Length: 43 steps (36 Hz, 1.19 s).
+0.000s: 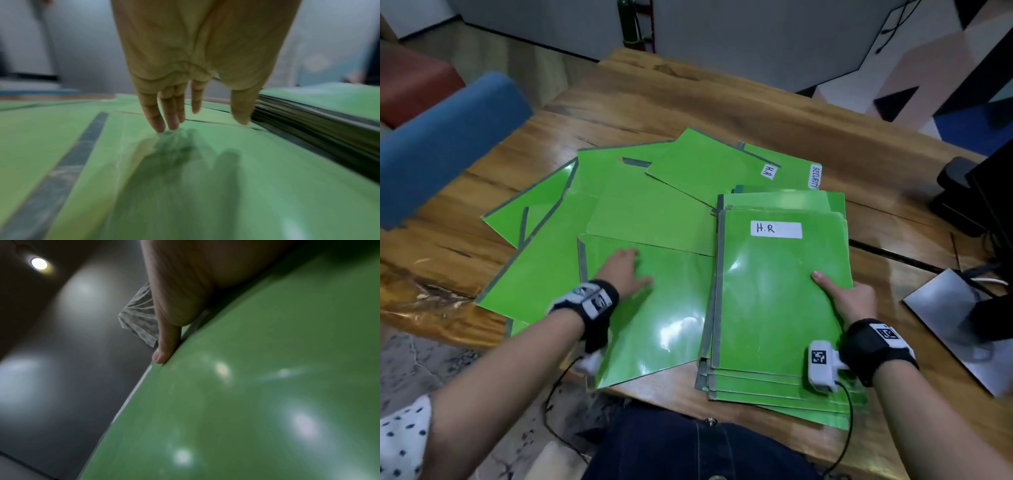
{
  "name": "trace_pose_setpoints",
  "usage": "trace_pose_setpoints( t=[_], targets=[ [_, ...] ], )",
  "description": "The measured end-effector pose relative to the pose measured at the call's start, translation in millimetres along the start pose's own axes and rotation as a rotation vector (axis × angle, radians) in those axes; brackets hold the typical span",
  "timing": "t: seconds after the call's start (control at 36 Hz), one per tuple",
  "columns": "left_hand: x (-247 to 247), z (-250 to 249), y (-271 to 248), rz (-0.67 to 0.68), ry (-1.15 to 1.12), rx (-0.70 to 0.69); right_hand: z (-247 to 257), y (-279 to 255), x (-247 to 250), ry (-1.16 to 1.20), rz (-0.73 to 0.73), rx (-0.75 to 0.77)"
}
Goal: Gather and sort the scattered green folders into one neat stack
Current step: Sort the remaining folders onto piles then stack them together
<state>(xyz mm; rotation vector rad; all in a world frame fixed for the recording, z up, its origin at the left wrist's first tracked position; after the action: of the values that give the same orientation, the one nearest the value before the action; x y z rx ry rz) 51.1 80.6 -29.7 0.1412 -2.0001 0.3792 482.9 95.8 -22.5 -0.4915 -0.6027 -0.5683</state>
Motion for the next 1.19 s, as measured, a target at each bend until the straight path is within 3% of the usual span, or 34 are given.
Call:
trace_pose_setpoints(
  t=[0.08, 0.14, 0.44, 0.58, 0.69, 0.81, 0.92, 0.97, 1.03, 1.11, 1.19],
  targets=[
    [31, 32, 34, -0.150, -0.187, 0.334, -9, 14, -3, -0.038, 0.003, 0.005],
    [40, 49, 49, -0.146, -0.275, 0.486, 0, 10, -3, -0.075, 0.002, 0.015],
    [45, 70, 83, -0.096, -0.412, 0.644, 25, 13, 1, -0.318, -0.035, 0.087],
    [46, 67, 83, -0.241, -0.523, 0.557, 21, 14, 1, -0.365, -0.025, 0.069],
    [59, 58, 64, -0.239, -0.381, 0.550, 18, 14, 2, -0.368, -0.017, 0.045],
    [39, 66, 27, 0.054, -0.269, 0.539, 12, 20, 8, -0.353, -0.031, 0.014],
    [-10, 74, -38, 0.511, -0.311, 0.634, 9, 21, 11, -0.367, -0.030, 0.000],
    [-25, 72, -64, 0.698, -0.194, 0.570, 9, 20, 12, -0.374, -0.030, 0.003],
    [-26, 64, -73, 0.796, -0.087, 0.462, 10, 19, 11, -0.374, -0.030, 0.004],
    [-5, 43, -49, 0.707, -0.014, 0.311, 13, 17, 13, -0.390, -0.032, 0.003],
    [32, 23, 14, 0.273, 0.143, 0.109, 14, 18, 14, -0.391, -0.041, -0.004]
  ],
)
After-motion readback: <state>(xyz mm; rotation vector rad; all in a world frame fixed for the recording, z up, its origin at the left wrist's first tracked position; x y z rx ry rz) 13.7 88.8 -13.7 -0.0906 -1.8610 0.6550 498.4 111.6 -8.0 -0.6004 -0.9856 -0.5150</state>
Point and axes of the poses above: each hand's wrist, its own y-axis towards the middle knuckle, its own x-axis out of the back of the hand, z = x × y, the point moved 7 cm from there along y, towards the middle knuckle, and after that the axes turned 11 degrees about -z, right-handed, at the moved point
